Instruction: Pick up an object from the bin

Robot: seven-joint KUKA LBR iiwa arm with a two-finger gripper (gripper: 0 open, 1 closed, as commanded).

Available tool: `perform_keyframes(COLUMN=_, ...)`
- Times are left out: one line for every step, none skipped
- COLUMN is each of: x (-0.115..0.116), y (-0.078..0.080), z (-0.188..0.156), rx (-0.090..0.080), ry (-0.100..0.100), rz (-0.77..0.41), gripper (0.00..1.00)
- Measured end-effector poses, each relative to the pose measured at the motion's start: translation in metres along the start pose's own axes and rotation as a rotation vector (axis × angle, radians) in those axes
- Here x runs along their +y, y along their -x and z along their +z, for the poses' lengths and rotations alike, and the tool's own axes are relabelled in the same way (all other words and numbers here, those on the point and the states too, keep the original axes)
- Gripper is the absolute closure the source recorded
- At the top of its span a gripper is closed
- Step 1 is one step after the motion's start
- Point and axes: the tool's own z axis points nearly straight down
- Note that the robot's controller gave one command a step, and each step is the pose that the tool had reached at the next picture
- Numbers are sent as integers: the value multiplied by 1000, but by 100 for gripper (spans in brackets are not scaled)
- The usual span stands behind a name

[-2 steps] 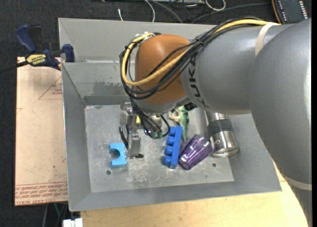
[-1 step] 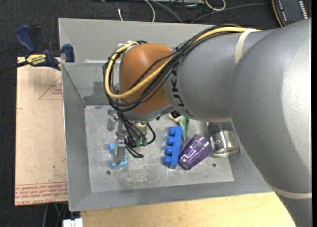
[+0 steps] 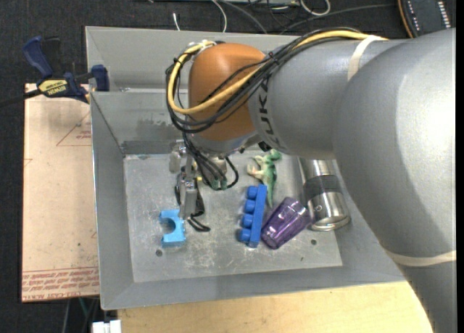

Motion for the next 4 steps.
perform_keyframes(x=-54, y=9, z=7, rx=-3, ry=7, rz=13, gripper=0)
perform_keyframes(x=-50, y=4, z=10, rx=-7, ry=10, rz=-5, gripper=0)
perform_keyframes(x=-47, y=3, z=28, rx=-5, ry=10, rz=-76, gripper=0)
perform_keyframes(x=-49, y=6, z=29, rx=-7, ry=11, rz=-62, gripper=0)
